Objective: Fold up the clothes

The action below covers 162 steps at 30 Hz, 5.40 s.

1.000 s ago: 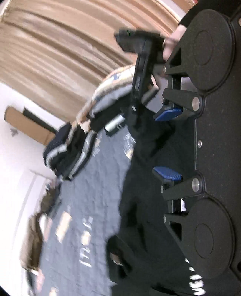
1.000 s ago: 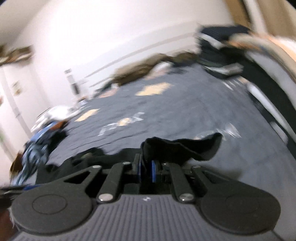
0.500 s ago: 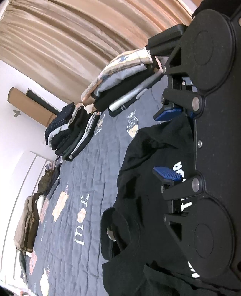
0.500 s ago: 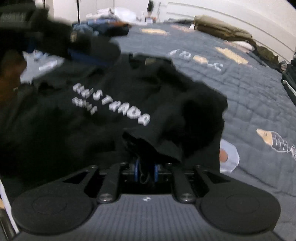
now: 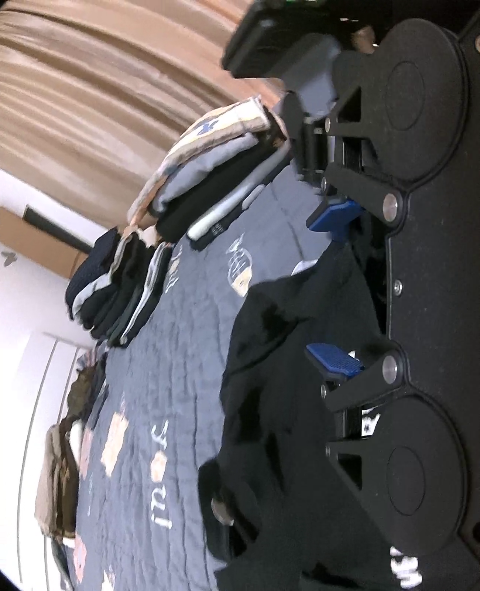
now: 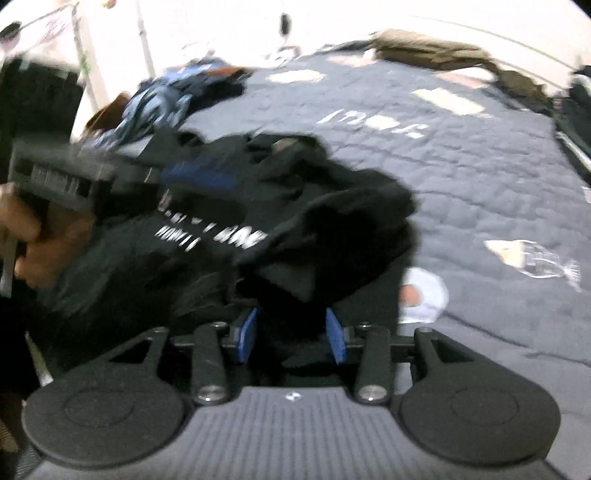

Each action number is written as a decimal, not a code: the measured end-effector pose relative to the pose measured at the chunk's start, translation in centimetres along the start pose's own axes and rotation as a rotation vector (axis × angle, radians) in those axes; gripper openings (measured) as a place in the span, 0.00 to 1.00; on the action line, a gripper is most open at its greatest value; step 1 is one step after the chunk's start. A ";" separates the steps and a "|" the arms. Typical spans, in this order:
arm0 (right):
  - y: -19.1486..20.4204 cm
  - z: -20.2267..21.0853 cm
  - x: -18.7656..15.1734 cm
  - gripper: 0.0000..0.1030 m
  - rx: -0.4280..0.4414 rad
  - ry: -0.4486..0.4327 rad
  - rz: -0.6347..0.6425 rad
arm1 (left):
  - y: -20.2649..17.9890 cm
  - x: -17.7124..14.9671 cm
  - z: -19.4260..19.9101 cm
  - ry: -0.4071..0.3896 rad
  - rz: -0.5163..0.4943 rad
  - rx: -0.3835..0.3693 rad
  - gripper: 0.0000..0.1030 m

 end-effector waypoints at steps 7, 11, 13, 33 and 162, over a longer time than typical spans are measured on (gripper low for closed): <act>-4.8 0.9 -1.0 0.44 -0.154 -0.067 -0.176 | -1.3 -0.3 -2.4 0.040 -0.034 -0.008 0.65; -5.0 -0.9 -2.2 0.44 -0.168 -0.004 -0.169 | -1.5 -0.8 -3.3 0.066 -0.075 -0.010 0.57; -5.1 -1.7 -2.5 0.44 -0.176 -0.001 -0.172 | -1.2 -1.3 -3.8 0.092 -0.083 -0.003 0.31; -7.2 -0.5 -2.1 0.06 -0.152 -0.120 -0.383 | 8.5 1.5 -2.2 0.104 0.111 0.286 0.18; -0.5 -3.1 1.4 0.34 0.087 -0.011 -0.014 | 8.3 3.2 -10.1 0.183 0.053 0.244 0.20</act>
Point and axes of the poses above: each gripper's, at about its wrist camera, not at the fingertips, and z roughly against the way its jaws point, y to its left, x to its top, the point moved 5 cm from there along -z, roughly the way its jaws point, and after that the axes turned 14 degrees about x, right-handed, at the moved point
